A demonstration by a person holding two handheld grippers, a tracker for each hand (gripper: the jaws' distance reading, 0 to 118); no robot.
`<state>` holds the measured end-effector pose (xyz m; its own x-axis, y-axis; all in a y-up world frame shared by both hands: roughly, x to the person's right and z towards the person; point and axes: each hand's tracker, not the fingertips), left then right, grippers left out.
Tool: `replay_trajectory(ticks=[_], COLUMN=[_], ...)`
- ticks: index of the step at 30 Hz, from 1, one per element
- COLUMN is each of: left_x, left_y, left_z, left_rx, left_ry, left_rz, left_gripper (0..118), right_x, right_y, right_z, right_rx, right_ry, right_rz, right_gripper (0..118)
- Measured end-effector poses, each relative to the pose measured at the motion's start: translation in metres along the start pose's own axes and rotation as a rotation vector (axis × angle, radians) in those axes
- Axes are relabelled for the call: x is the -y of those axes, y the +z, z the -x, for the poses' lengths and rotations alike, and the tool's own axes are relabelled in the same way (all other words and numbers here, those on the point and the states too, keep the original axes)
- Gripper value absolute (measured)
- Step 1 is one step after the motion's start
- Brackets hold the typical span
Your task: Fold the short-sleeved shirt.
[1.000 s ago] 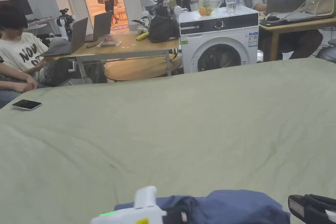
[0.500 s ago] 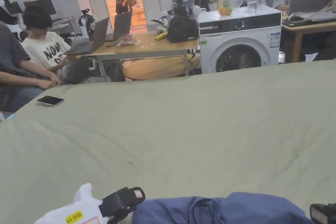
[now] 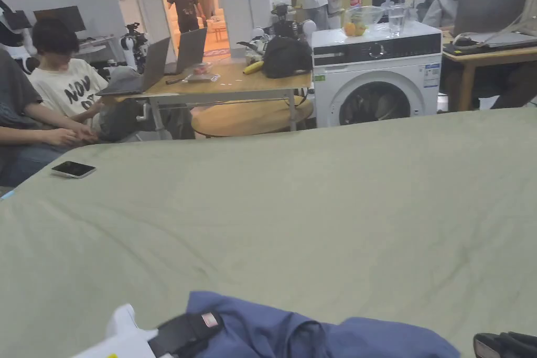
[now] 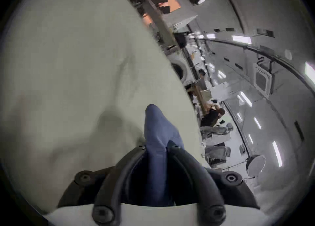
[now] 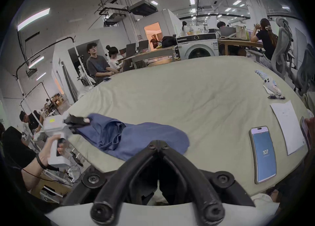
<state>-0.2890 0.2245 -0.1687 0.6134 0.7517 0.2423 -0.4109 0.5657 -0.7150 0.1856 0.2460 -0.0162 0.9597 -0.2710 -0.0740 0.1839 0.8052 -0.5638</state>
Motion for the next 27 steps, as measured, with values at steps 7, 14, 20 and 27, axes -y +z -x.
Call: replay_trajectory(ticks=[7, 14, 20, 27], left_x=[0.048, 0.095, 0.056, 0.149], left_y=[-0.102, -0.173, -0.139, -0.227], left_z=[-0.122, -0.135, -0.12, -0.1], left_rx=[0.053, 0.328, 0.243, 0.147], left_ry=[-0.425, -0.295, -0.2, -0.349], left_rz=[0.238, 0.438, 0.241, 0.645], left_gripper=[11, 44, 43, 0], right_x=[-0.001, 0.011, 0.015, 0.029], right_y=[0.009, 0.027, 0.031, 0.027], right_z=[-0.014, -0.021, -0.044, -0.047], right_rx=[-0.006, 0.016, 0.077, 0.07], right_ry=[-0.084, -0.085, -0.1, -0.172], right_rz=[-0.044, -0.054, -0.05, -0.025], right_gripper=[0, 0, 0, 0])
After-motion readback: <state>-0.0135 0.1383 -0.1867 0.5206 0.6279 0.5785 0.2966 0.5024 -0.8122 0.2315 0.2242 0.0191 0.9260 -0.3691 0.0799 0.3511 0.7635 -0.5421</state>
